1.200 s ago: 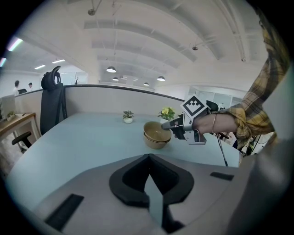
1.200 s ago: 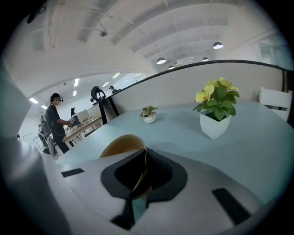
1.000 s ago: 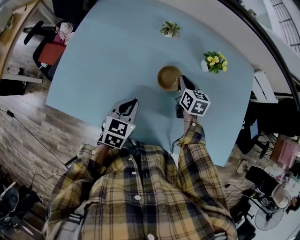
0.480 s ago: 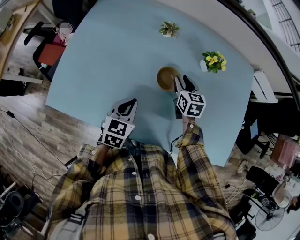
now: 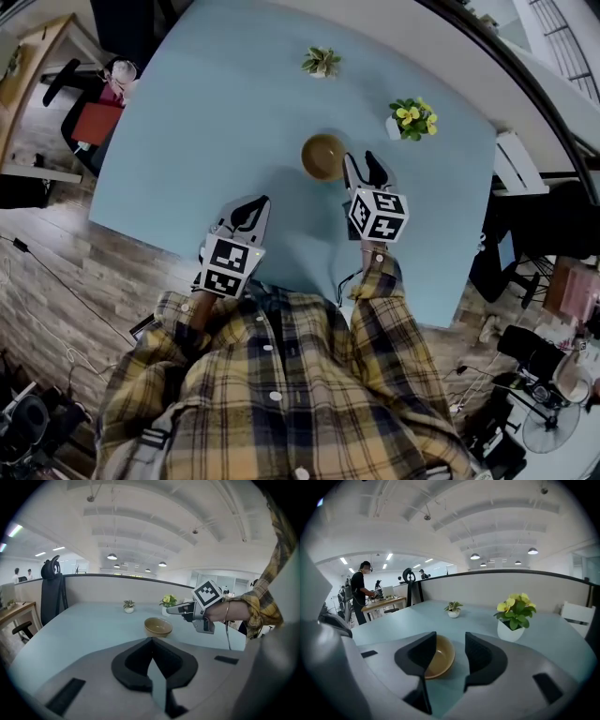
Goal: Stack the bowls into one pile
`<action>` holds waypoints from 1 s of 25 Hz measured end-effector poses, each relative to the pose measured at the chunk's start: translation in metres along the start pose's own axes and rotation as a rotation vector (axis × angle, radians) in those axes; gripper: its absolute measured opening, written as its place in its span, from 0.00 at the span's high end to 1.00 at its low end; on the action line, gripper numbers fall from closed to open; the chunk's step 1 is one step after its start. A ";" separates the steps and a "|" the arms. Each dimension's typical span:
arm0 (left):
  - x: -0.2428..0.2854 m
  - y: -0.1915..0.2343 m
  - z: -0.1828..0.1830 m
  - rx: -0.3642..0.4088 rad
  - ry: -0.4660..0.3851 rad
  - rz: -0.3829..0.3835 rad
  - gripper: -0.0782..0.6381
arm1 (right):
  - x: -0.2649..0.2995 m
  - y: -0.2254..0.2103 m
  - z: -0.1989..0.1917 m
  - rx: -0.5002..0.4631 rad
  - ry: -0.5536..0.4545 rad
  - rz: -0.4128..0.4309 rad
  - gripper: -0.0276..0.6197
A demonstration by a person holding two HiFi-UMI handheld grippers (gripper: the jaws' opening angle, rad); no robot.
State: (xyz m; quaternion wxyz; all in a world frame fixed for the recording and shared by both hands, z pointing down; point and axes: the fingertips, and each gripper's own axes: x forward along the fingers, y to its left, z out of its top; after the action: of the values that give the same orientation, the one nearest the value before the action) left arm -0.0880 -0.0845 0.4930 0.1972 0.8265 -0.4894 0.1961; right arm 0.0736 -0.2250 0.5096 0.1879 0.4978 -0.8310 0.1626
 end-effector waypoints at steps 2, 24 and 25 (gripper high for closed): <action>-0.001 -0.002 0.008 0.008 -0.018 -0.003 0.91 | -0.013 0.000 0.009 -0.002 -0.029 -0.006 0.69; -0.034 -0.037 0.082 0.092 -0.193 -0.082 0.91 | -0.183 0.022 0.051 -0.054 -0.277 -0.045 0.74; -0.034 -0.040 0.082 0.093 -0.191 -0.091 0.91 | -0.188 0.023 0.049 -0.049 -0.277 -0.047 0.76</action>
State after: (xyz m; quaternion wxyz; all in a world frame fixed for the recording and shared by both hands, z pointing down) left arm -0.0572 -0.0843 0.4010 0.1196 0.8712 -0.4582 0.1297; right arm 0.1278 -0.0930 0.3757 0.0871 0.5300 -0.8408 0.0676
